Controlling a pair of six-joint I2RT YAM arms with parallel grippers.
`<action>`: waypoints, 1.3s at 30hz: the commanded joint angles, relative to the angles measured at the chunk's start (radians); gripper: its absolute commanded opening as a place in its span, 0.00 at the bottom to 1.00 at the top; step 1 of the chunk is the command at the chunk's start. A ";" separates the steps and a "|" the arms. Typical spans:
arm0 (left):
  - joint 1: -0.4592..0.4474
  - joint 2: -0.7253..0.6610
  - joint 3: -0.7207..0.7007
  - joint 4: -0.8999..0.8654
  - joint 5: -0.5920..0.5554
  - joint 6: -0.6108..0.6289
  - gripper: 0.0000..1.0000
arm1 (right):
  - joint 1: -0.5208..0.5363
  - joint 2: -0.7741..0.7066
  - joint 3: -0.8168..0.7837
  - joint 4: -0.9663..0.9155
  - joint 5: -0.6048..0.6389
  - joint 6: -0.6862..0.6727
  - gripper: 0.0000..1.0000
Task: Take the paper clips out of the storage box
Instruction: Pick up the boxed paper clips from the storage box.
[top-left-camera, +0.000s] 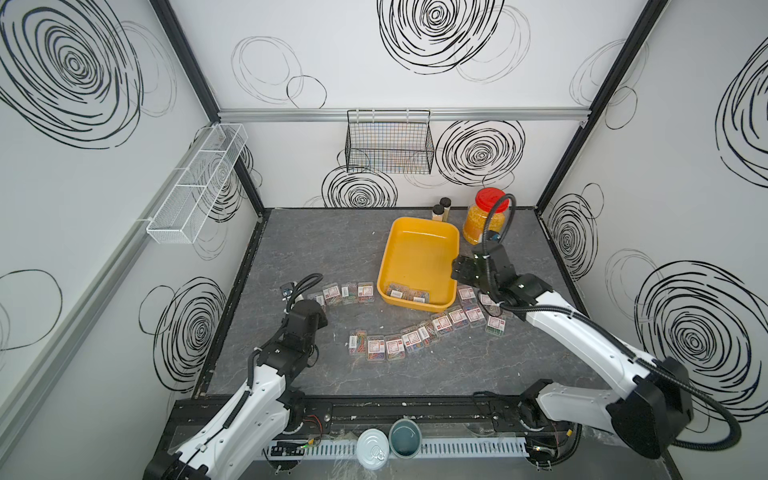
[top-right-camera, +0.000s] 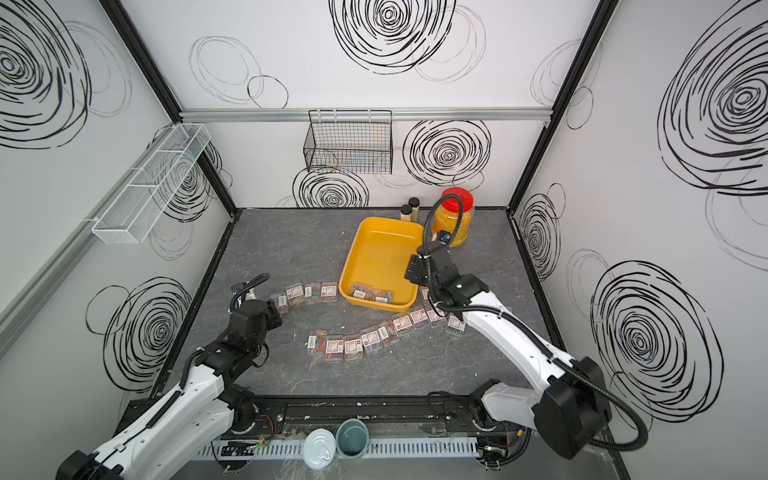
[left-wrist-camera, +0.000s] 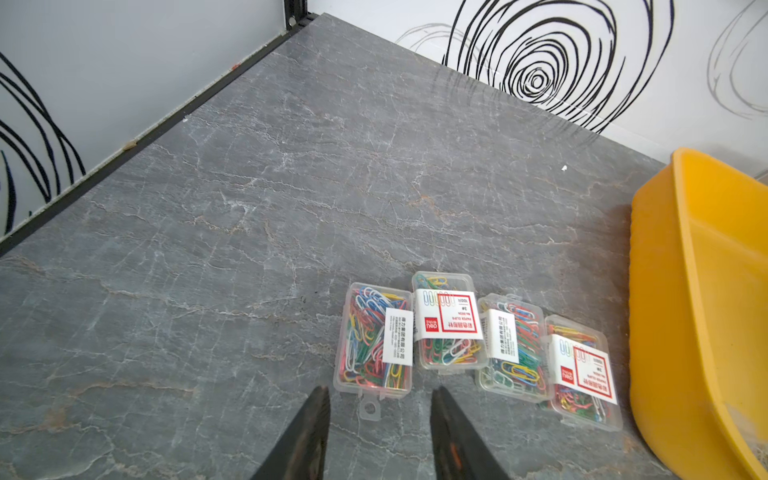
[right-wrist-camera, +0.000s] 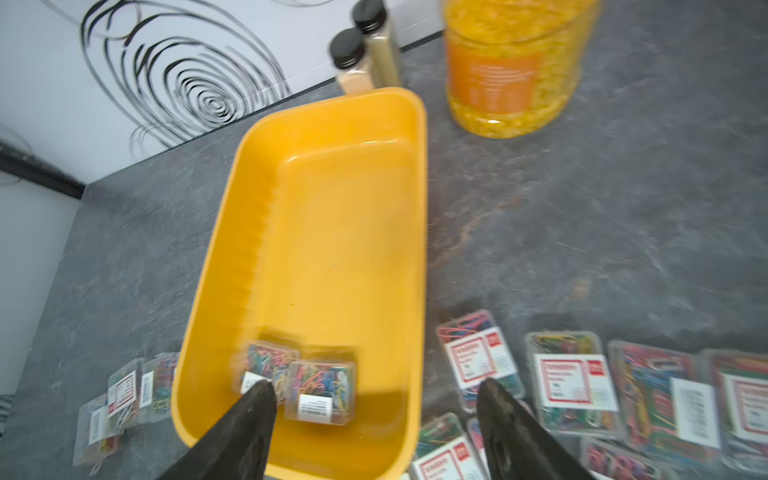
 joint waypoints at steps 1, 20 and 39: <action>-0.036 -0.005 0.002 0.032 -0.005 0.006 0.43 | 0.109 0.088 0.063 -0.059 0.088 -0.011 0.81; -0.101 -0.155 -0.028 -0.005 -0.117 -0.010 0.57 | 0.000 0.515 0.220 -0.024 -0.095 -0.113 0.85; 0.026 0.178 0.326 -0.184 0.218 -0.098 0.99 | 0.057 0.635 0.492 -0.211 -0.217 -0.104 0.89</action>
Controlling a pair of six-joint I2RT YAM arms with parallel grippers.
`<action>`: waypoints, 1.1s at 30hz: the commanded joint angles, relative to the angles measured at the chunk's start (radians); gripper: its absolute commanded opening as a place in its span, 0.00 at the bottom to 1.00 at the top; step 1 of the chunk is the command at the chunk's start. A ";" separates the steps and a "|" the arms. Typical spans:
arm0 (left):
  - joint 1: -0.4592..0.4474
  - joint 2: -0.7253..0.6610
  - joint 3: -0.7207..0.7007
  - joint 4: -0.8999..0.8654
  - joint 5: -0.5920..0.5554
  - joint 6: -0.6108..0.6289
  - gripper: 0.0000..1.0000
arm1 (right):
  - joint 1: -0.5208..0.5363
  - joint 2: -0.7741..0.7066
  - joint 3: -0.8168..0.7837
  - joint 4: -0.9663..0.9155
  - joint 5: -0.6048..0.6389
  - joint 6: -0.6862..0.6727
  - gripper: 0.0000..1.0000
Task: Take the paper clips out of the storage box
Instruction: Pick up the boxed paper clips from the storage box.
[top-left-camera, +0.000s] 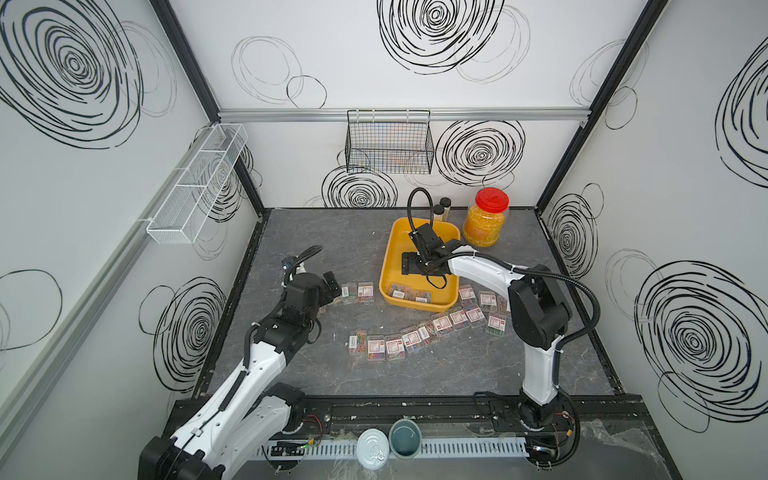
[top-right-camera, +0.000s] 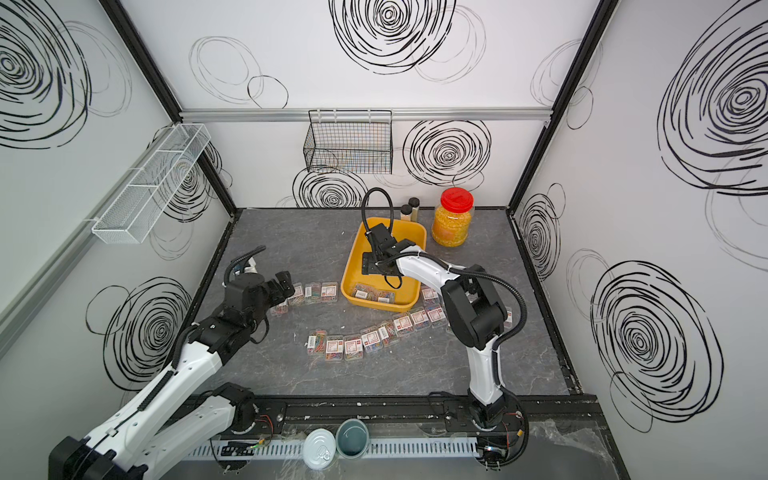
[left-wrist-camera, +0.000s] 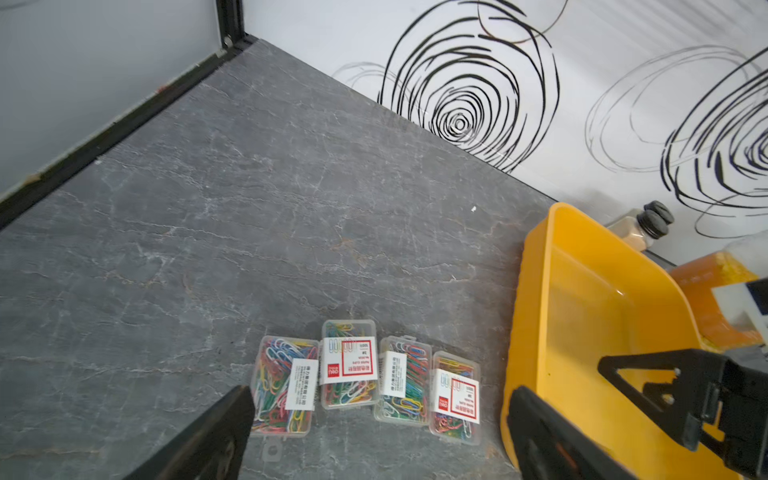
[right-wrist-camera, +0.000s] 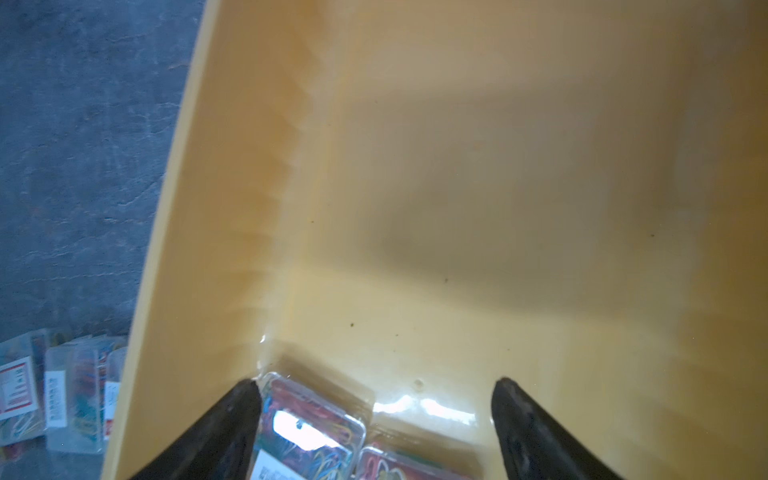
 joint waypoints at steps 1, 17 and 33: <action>0.001 0.036 0.027 -0.076 0.081 -0.026 0.99 | 0.037 -0.050 0.011 -0.137 -0.014 0.013 0.89; 0.021 0.103 0.073 0.001 0.107 0.186 1.00 | 0.055 0.016 -0.029 -0.273 0.027 0.073 0.86; 0.098 0.068 0.049 0.041 0.132 0.257 0.99 | 0.050 0.093 -0.106 -0.189 -0.032 0.230 0.87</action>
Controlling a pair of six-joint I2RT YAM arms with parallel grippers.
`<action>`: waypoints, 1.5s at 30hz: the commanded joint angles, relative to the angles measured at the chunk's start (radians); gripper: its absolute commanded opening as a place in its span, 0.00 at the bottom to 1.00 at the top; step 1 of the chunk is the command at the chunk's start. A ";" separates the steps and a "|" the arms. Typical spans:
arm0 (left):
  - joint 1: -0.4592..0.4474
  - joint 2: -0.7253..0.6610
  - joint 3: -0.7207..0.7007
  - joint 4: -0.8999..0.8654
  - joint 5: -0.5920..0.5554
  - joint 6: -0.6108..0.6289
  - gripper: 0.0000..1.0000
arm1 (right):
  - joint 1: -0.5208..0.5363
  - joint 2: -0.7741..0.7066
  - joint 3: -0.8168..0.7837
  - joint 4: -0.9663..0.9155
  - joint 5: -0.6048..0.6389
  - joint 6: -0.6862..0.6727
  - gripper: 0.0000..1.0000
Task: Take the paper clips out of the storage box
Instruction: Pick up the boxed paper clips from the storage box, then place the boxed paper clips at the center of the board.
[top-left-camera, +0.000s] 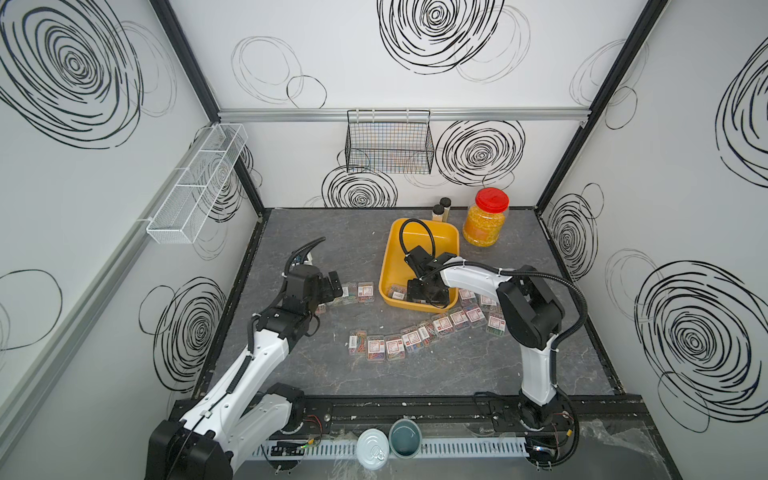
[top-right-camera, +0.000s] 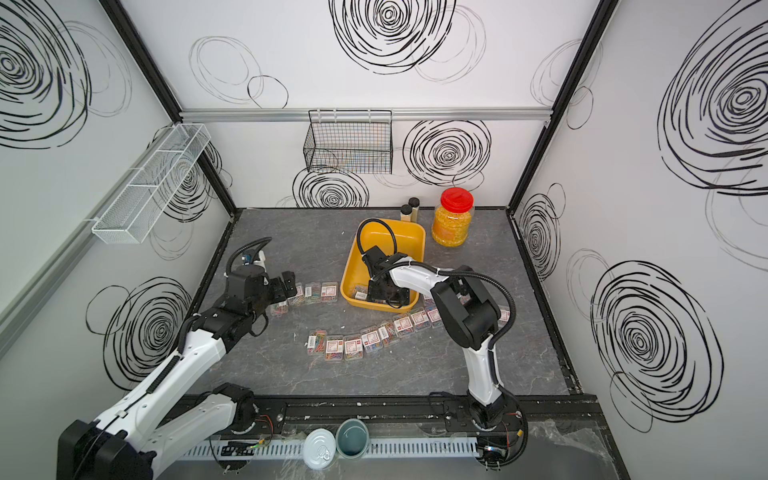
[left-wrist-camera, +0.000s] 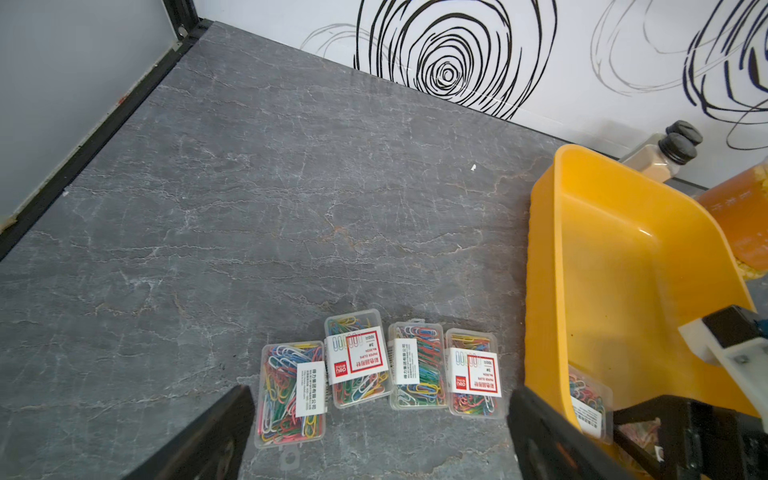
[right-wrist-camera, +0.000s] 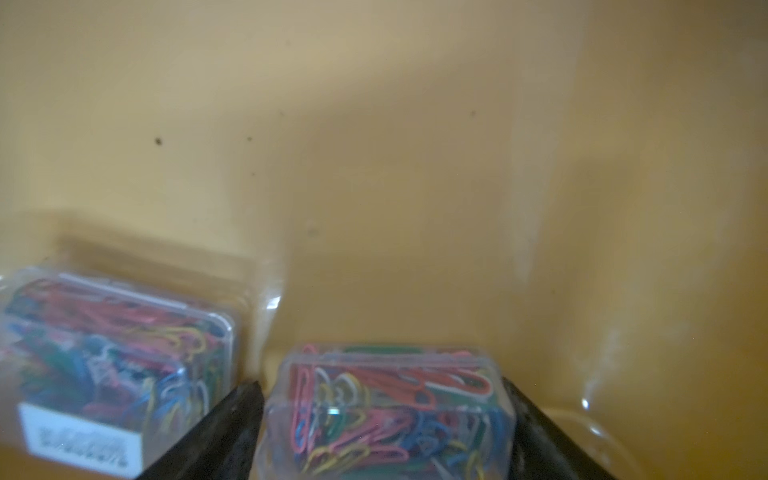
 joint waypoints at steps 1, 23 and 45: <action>0.031 -0.007 0.007 0.043 0.034 0.048 0.99 | 0.007 0.056 0.010 0.001 -0.017 0.050 0.87; 0.079 0.020 -0.014 0.117 0.034 -0.018 0.97 | 0.076 -0.274 0.037 -0.089 0.111 -0.383 0.57; 0.070 -0.216 -0.134 0.035 0.052 -0.028 0.97 | 0.554 -0.457 -0.401 0.111 0.142 -0.971 0.56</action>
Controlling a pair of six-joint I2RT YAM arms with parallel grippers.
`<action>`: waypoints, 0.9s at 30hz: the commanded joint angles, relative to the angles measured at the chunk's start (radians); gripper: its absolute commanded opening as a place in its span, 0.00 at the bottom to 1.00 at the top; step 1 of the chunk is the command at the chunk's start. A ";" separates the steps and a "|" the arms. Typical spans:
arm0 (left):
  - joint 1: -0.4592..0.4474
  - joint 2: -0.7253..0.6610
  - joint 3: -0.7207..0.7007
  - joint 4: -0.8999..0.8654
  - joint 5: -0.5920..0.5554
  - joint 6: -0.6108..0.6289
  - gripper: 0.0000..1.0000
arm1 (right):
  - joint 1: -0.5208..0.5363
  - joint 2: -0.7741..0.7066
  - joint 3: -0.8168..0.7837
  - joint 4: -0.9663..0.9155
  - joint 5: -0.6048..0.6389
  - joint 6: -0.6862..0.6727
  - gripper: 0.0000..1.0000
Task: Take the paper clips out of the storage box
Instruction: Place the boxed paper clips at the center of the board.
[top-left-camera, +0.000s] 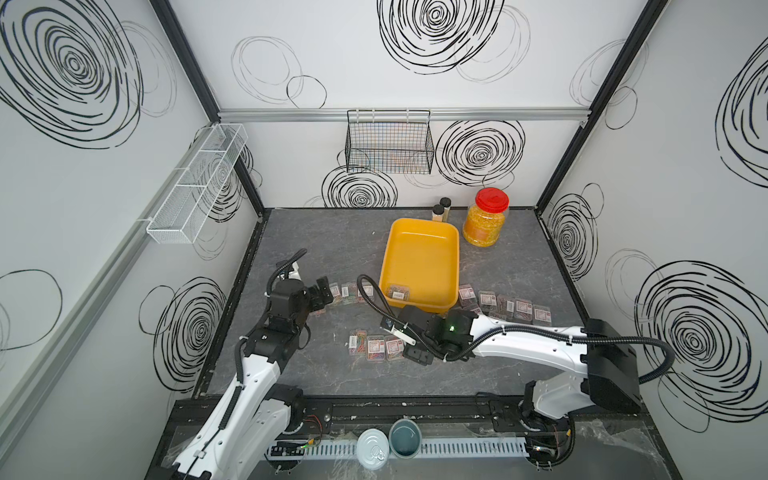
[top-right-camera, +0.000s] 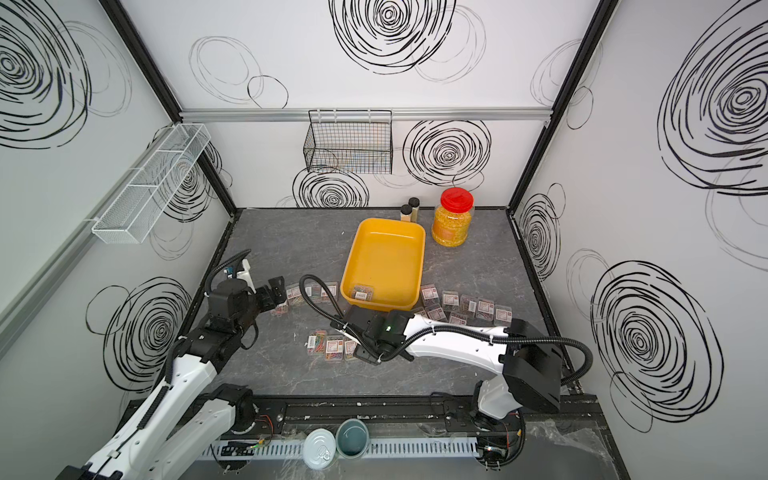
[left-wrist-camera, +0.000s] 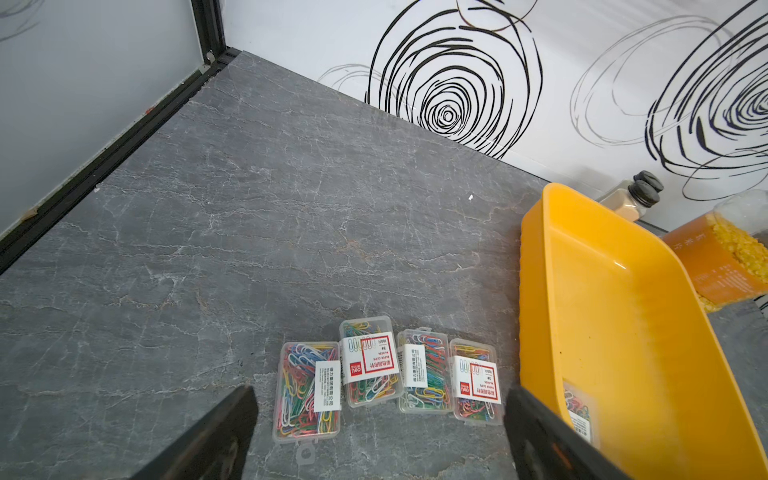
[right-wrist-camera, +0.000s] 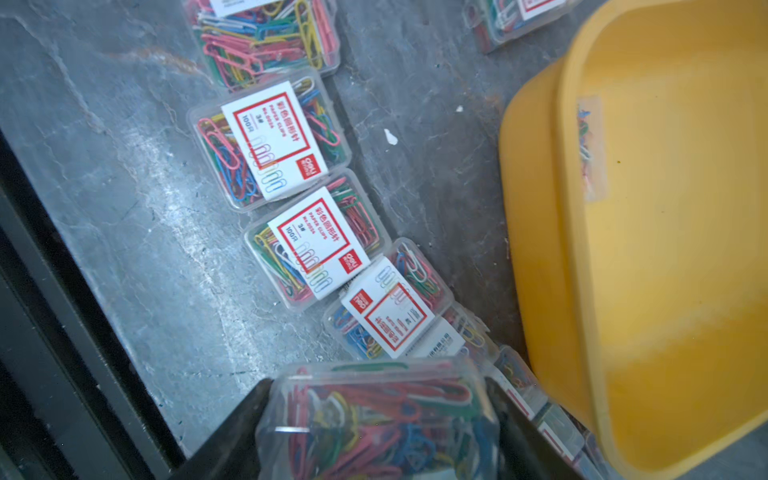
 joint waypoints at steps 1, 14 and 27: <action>-0.001 -0.015 -0.005 -0.003 0.005 -0.007 0.97 | 0.047 0.050 -0.035 0.051 -0.004 -0.100 0.56; -0.007 0.005 0.010 -0.001 0.007 0.018 0.96 | 0.089 0.095 -0.127 0.112 -0.022 -0.205 0.58; -0.021 0.058 0.013 0.057 -0.008 0.010 0.96 | 0.024 0.147 -0.130 0.155 -0.039 -0.200 0.70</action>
